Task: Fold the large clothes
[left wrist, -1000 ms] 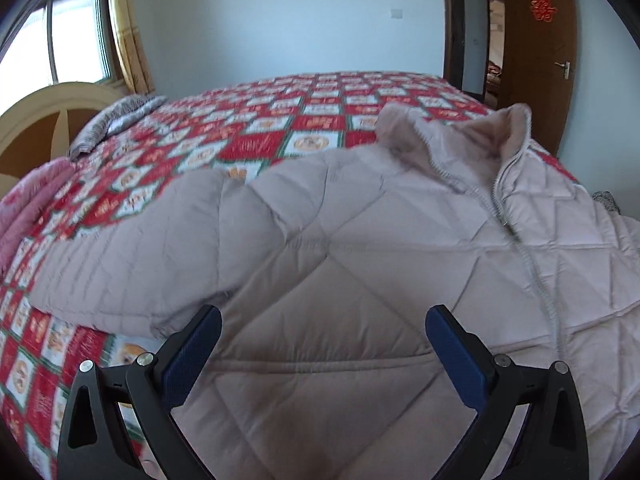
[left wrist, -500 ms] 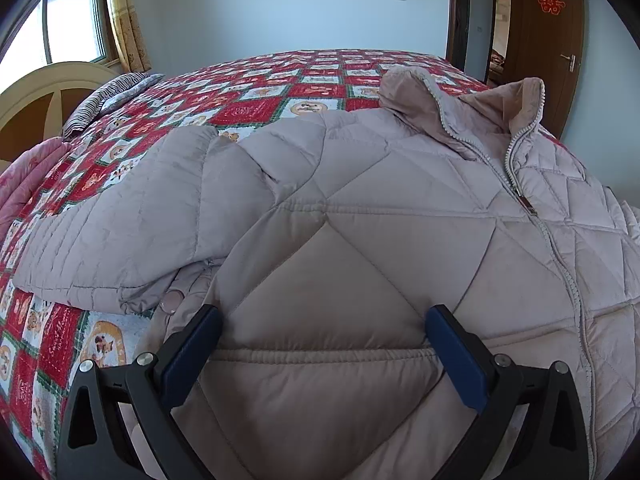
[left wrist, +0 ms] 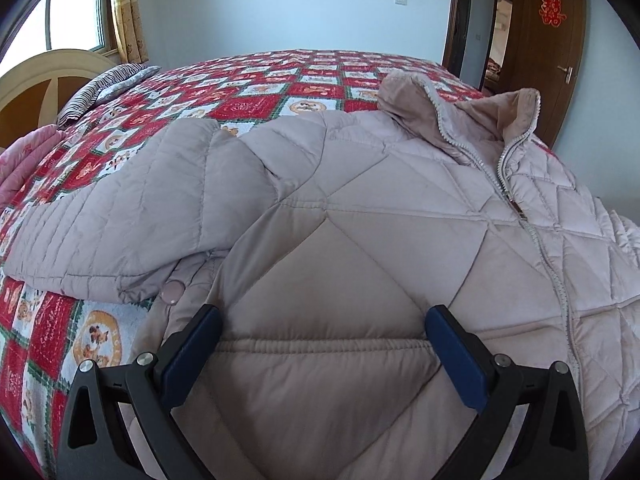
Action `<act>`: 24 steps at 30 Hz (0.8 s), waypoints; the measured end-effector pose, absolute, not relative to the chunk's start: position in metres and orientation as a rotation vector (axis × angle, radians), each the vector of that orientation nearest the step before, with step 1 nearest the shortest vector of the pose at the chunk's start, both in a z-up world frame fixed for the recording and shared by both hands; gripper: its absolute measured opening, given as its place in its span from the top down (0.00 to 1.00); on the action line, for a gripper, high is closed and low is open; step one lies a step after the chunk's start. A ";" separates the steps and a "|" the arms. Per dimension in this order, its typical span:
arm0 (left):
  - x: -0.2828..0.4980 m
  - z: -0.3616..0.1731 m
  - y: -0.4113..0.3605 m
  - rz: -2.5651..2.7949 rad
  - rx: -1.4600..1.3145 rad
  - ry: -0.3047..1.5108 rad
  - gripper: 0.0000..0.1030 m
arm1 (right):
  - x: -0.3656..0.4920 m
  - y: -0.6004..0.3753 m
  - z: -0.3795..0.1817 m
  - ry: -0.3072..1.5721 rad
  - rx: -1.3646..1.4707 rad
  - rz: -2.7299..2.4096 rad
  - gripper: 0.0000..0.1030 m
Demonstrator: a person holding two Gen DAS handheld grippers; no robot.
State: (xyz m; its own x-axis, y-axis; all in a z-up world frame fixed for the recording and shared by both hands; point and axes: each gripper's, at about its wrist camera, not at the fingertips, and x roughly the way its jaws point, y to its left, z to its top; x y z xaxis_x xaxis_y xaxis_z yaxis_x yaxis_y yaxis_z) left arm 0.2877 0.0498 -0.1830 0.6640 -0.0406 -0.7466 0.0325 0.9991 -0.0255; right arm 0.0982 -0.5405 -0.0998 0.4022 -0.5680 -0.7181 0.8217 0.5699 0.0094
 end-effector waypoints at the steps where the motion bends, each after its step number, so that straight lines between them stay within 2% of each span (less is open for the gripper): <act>1: 0.285 -0.180 0.052 -0.038 -0.013 0.844 0.01 | 0.101 -0.531 -0.090 0.720 0.373 -0.886 0.93; 6: 0.261 -0.157 0.065 -0.029 -0.017 0.778 0.01 | 0.126 -0.447 -0.007 0.620 0.220 -0.696 0.93; 12: 0.240 -0.143 0.106 0.026 -0.061 0.724 0.01 | 0.176 -0.330 0.024 0.588 0.091 -0.421 0.93; 18: 0.234 -0.155 0.139 0.093 -0.112 0.730 0.01 | 0.216 -0.229 -0.002 0.623 0.050 -0.160 0.93; 24: 0.243 -0.186 0.152 0.088 -0.192 0.798 0.01 | 0.261 -0.144 -0.070 0.723 0.083 0.063 0.93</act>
